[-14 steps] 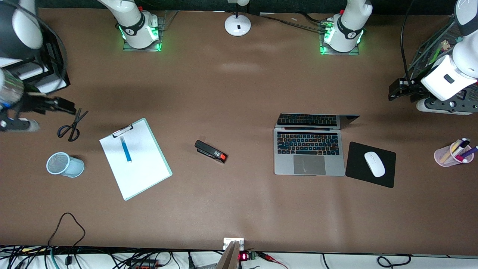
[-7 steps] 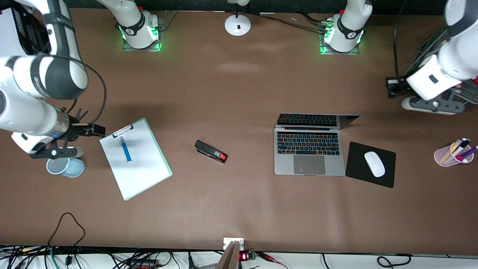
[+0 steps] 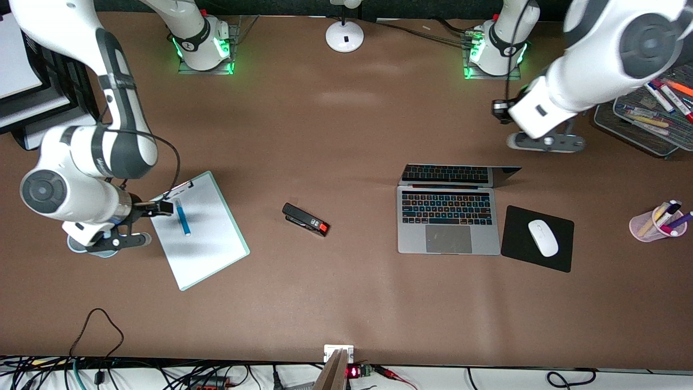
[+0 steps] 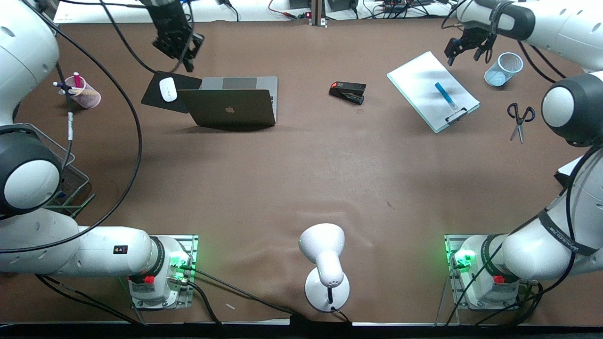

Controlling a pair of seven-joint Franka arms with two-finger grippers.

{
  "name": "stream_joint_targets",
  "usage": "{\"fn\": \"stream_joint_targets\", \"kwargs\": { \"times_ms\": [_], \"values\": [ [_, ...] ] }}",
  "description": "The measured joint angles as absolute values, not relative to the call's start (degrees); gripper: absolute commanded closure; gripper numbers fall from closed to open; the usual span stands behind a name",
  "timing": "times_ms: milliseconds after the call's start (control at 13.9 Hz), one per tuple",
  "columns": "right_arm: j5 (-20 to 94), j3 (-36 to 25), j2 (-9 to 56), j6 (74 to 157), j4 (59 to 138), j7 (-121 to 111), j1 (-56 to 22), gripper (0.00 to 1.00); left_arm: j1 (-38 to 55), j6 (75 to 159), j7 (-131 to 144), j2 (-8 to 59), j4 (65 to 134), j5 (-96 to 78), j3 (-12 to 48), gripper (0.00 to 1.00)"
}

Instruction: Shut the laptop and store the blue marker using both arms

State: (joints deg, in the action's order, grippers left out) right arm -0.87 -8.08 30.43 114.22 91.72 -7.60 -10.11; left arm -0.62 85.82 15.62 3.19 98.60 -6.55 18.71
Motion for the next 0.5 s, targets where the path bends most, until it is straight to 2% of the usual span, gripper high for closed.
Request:
{"fn": "stream_joint_targets", "kwargs": {
  "times_ms": [502],
  "values": [
    [-0.4, -7.1, 37.0, 124.0, 92.9, -11.2, -10.7, 0.00, -0.7, 108.3, 15.9, 3.2, 116.6, -6.6, 22.7, 1.00]
  ]
}}
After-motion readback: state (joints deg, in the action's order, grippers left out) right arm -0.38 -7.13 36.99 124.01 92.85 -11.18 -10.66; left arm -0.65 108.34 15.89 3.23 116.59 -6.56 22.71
